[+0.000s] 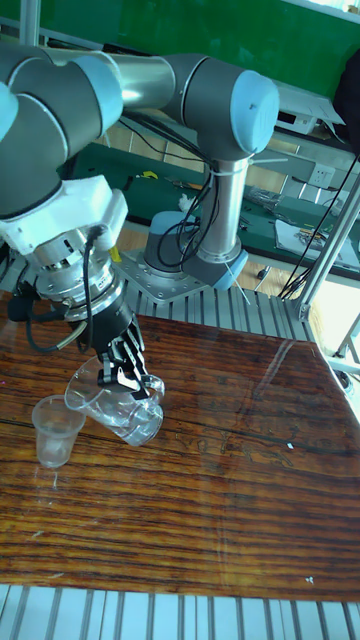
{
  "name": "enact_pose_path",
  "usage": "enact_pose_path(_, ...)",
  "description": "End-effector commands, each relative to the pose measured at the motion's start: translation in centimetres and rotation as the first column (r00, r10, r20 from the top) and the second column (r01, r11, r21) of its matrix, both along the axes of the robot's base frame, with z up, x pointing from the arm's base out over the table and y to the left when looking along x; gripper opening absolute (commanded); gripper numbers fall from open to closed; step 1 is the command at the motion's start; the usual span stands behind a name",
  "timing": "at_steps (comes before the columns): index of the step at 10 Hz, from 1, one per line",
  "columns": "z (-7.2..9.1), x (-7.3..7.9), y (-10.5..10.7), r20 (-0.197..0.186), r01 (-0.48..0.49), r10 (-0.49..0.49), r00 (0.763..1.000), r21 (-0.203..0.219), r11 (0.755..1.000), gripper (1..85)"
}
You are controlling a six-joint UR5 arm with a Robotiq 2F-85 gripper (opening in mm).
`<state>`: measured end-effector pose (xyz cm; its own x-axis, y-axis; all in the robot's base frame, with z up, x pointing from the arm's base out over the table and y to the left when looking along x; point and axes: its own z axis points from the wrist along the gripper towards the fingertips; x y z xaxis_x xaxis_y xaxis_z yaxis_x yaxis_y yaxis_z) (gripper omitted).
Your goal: Pour the water from one cup into another empty cup
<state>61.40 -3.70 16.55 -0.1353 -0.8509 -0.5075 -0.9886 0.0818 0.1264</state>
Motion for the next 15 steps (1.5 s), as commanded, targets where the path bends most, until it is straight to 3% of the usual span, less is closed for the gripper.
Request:
enact_pose_path(1,-0.4,0.0,-0.5,-0.039,0.059,-0.063,0.997,-0.091,0.994,1.7)
enact_pose_path(3,-0.3,0.0,0.4,-0.054,0.079,-0.084,0.995,-0.097,0.992,1.7)
enact_pose_path(5,-0.6,0.2,0.2,-0.07,0.125,-0.135,0.988,-0.132,0.983,1.7)
enact_pose_path(7,-1.2,0.0,-0.8,-0.099,0.225,-0.249,0.964,-0.204,0.953,1.7)
enact_pose_path(9,-1.4,-0.2,0.0,-0.138,0.315,-0.352,0.926,-0.231,0.92,1.7)
enact_pose_path(11,-1.7,-0.1,1.6,-0.144,0.354,-0.393,0.908,-0.235,0.905,1.7)
enact_pose_path(13,-2.4,0.0,2.2,-0.13,0.378,-0.42,0.898,-0.258,0.889,1.7)
enact_pose_path(15,-3.7,0.3,0.9,-0.065,0.387,-0.43,0.9,-0.334,0.86,1.7)
